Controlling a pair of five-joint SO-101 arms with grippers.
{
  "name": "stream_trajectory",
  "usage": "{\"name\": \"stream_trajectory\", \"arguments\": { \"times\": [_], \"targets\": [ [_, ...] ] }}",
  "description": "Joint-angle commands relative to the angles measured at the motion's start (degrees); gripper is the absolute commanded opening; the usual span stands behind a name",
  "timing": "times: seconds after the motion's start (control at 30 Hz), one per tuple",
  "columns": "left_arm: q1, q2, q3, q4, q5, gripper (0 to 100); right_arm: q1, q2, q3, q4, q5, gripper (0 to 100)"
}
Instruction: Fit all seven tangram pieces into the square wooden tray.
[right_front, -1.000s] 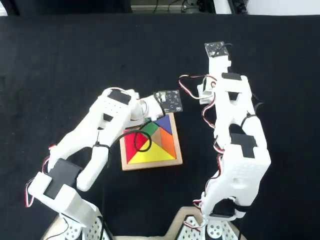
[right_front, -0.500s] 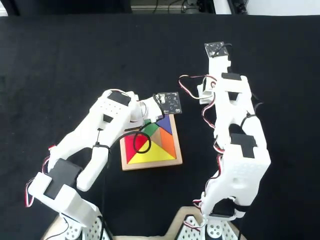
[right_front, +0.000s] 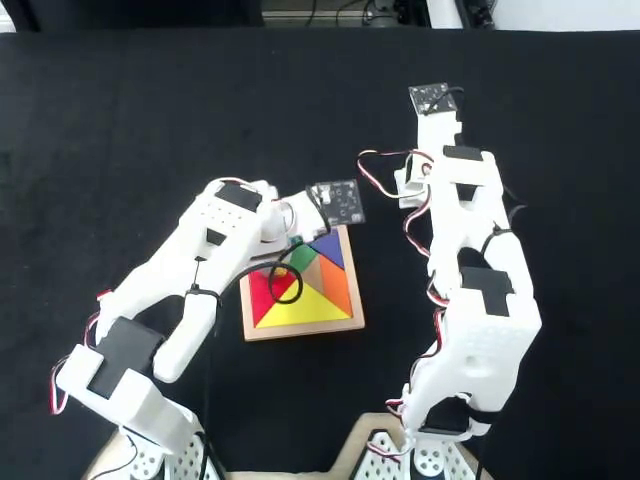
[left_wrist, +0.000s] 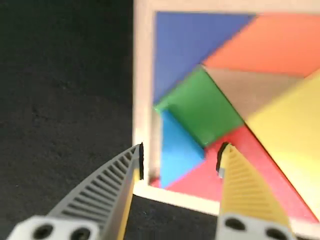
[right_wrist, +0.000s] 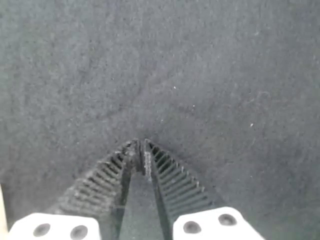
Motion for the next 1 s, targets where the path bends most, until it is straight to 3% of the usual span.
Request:
{"name": "stream_trajectory", "arguments": {
  "times": [0.0, 0.17, 0.6, 0.97],
  "targets": [
    [-0.2, -2.0, -1.1, -5.2, 5.3, 26, 0.4, -3.2, -3.8, -0.3, -0.4, 1.1],
    [-0.1, -0.3, -1.2, -8.4, 9.0, 26, 0.4, -3.2, -3.8, -0.3, -0.4, 1.1],
    [-2.2, 7.0, -3.8, -9.5, 8.7, 26, 0.4, -3.2, -3.8, -0.3, -0.4, 1.1],
    [-2.8, 7.0, -11.9, 3.9, 8.6, 26, 0.4, -3.2, -3.8, -0.3, -0.4, 1.1]
  ]
}}
